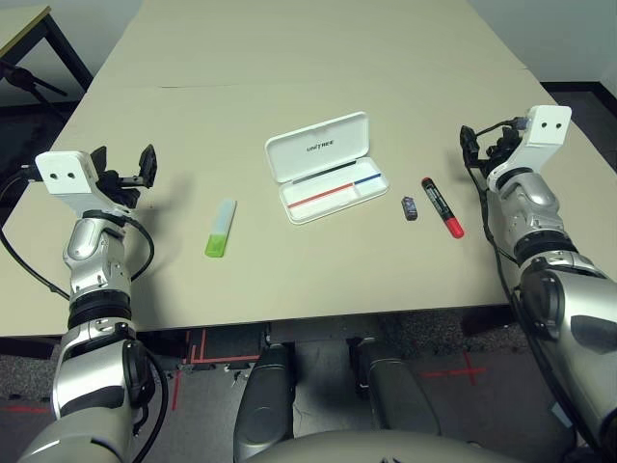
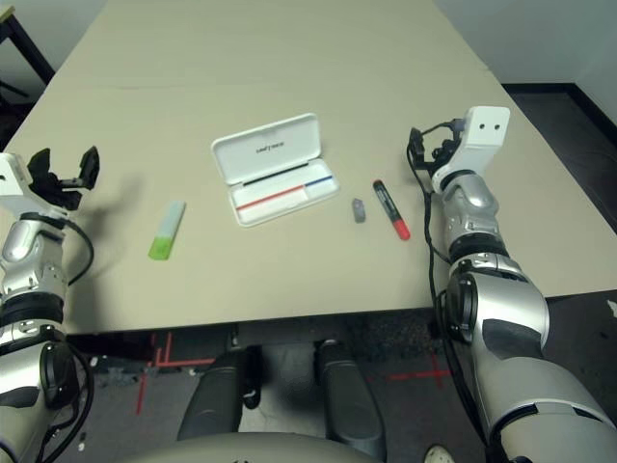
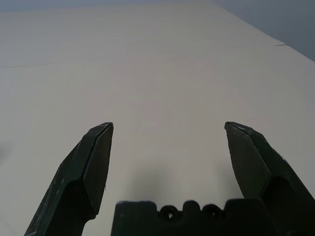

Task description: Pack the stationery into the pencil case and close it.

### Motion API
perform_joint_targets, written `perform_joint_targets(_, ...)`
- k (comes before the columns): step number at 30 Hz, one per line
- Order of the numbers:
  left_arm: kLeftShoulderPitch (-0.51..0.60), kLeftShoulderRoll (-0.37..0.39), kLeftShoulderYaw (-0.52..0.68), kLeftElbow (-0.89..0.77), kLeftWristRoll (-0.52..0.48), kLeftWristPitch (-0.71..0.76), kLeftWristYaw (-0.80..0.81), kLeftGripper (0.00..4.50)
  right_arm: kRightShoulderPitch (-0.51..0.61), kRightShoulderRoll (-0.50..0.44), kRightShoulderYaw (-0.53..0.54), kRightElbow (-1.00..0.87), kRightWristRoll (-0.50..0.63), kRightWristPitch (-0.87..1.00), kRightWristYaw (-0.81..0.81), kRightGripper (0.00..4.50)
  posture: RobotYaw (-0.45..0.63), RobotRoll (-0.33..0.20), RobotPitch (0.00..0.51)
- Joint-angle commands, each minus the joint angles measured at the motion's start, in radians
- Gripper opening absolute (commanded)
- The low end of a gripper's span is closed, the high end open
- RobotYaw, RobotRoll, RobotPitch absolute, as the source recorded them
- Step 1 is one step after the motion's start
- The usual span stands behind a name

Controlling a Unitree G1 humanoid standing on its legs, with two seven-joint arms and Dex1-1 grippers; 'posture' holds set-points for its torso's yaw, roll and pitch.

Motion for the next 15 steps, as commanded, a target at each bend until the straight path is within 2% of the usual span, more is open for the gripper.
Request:
perform_joint_targets(1,0.026,-0.005,0.01,-0.032,-0.011,0.013,0.01,4.46,-0.013,0.005,0.005,0.018,-0.007,0.01,0.002,4.5,0.03,0.0,0.189)
perform_joint_targets(10,0.034,-0.03,-0.006,-0.082,-0.015,0.034,0.007,4.46,-0.023,-0.027,0.017,0.014,-0.016,0.054,0.066,4.5,0.02,0.0,0.189)
perform_joint_targets(15,0.017,-0.063,-0.032,-0.121,-0.017,0.054,-0.004,4.46,-0.035,-0.111,0.057,-0.011,-0.034,0.129,0.258,4.5,-0.03,0.0,0.187)
